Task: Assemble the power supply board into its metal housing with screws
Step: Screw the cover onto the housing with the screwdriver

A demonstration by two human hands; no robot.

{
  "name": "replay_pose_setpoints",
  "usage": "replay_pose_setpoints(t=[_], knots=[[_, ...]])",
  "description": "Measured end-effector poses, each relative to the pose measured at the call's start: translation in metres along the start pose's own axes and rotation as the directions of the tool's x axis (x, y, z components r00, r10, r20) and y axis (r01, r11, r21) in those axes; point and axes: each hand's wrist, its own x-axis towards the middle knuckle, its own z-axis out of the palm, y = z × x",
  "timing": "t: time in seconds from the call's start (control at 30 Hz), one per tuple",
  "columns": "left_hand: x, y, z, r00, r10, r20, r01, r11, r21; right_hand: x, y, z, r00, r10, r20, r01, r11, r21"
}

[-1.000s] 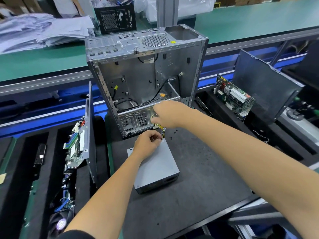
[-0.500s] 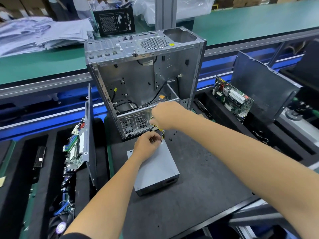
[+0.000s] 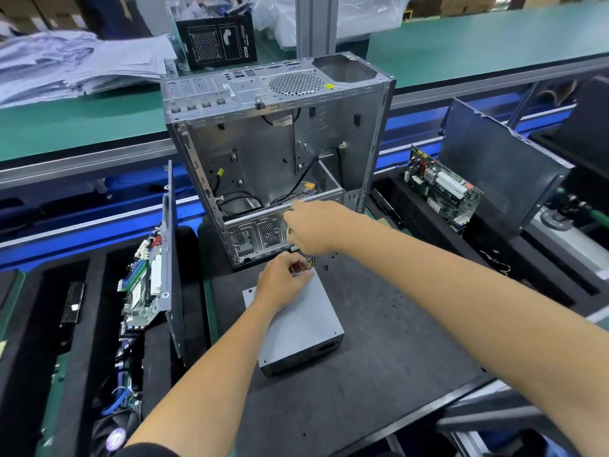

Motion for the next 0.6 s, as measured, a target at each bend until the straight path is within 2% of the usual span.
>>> replay_pose_setpoints(t=[0.1,0.23,0.37,0.47,0.53,0.6], knots=[[0.0004,-0.0013,0.0002,1.000,0.002,-0.005,-0.002,1.000,0.008,0.0002,0.0003,-0.0061,0.995,-0.042,0.095,0.031,0.993,0.116],[0.0016,-0.0012,-0.0002,1.000,0.019,0.018,-0.019,1.000,0.021,0.0031,-0.0035,-0.0076,1.000,-0.020,0.008,0.019,0.999,0.026],[0.0022,-0.0008,-0.0012,0.999,0.029,0.023,-0.029,0.999,0.014,0.0036,-0.0038,-0.0054,1.000,-0.004,0.001,0.004,0.998,-0.069],[0.0019,-0.0015,-0.0006,1.000,0.000,0.013,0.000,1.000,0.000,0.0029,0.0010,-0.0048,0.997,0.053,0.063,-0.055,0.998,0.030],[0.0022,-0.0025,0.0001,1.000,-0.021,0.003,0.021,1.000,-0.016,0.0021,0.0021,-0.0085,0.990,0.027,0.140,-0.040,0.995,0.093],[0.0025,-0.0031,0.0009,1.000,-0.024,0.005,0.024,1.000,-0.014,0.0010,0.0015,-0.0114,0.991,0.018,0.135,-0.030,0.995,0.091]])
